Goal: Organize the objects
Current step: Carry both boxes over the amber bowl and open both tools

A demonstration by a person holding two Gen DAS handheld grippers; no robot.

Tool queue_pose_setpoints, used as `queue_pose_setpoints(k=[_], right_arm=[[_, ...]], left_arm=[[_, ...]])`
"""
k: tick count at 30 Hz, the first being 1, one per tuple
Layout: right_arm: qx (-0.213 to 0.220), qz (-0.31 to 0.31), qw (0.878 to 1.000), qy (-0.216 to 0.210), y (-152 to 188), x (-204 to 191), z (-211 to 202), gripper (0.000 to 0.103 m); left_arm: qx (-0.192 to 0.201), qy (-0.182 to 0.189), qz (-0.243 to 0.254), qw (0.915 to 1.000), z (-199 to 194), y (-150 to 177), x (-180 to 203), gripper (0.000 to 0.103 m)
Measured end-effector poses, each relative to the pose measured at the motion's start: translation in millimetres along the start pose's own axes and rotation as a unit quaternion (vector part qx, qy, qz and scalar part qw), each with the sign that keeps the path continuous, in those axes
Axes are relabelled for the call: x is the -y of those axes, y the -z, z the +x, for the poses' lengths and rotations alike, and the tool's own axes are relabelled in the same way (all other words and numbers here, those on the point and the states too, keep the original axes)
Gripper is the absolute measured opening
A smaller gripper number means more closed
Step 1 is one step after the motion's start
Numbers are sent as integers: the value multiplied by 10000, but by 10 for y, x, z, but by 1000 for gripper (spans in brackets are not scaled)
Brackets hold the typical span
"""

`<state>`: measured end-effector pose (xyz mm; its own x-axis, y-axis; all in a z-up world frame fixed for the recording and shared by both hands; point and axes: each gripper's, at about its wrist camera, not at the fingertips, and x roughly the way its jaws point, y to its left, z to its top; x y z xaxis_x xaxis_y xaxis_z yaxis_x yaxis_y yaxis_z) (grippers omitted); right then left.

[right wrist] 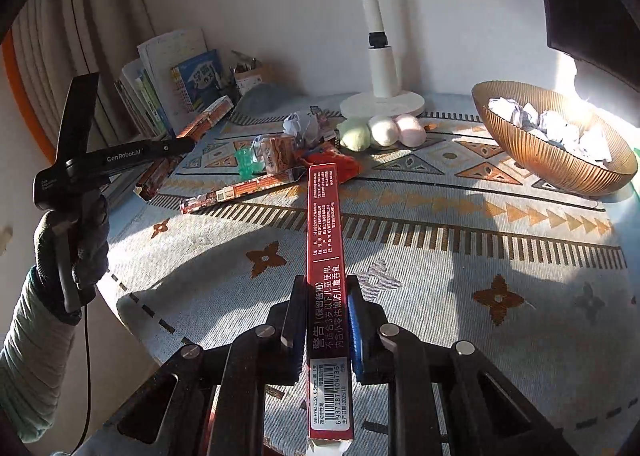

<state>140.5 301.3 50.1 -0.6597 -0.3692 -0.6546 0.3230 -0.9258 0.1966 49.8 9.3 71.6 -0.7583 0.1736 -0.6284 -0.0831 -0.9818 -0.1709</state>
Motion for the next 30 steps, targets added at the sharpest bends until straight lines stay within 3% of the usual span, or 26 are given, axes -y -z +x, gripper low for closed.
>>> queue_pose_setpoints(k=[7,13,18,24,25,27,29,30], right_arm=[[707,270,9934,858,-429,588,-495,17],[1275,1340,9746,1261,-1026,1376,-790,17],[1293,1890,9615,1519,-1405,1862,-654,17],[1097,2409,9526,1503,-1594,2261,-355,17],[1086,2503,9513,1438,-1621,2339,-309,19],[886,2588,9520,1373,-1653,2487,-183,45],[762,2646,9505,1438,-1600,2543,-113,51],[716,2624,9519,1410,-1556,2541,-93,51]], left_arm=[[255,841,312,9956,-34,-418,797,14],[374,1573,602,9850,237,-877,1701,14],[215,1987,740,9770,695,-1129,2422,14],[-138,2131,787,9738,1286,-1185,2961,14],[-158,2131,768,9739,1364,-1201,3025,14],[-189,2138,702,9742,1501,-1237,3113,15],[-236,2174,637,9737,1622,-1261,3167,29],[-280,2137,598,9747,1669,-1262,3169,43]])
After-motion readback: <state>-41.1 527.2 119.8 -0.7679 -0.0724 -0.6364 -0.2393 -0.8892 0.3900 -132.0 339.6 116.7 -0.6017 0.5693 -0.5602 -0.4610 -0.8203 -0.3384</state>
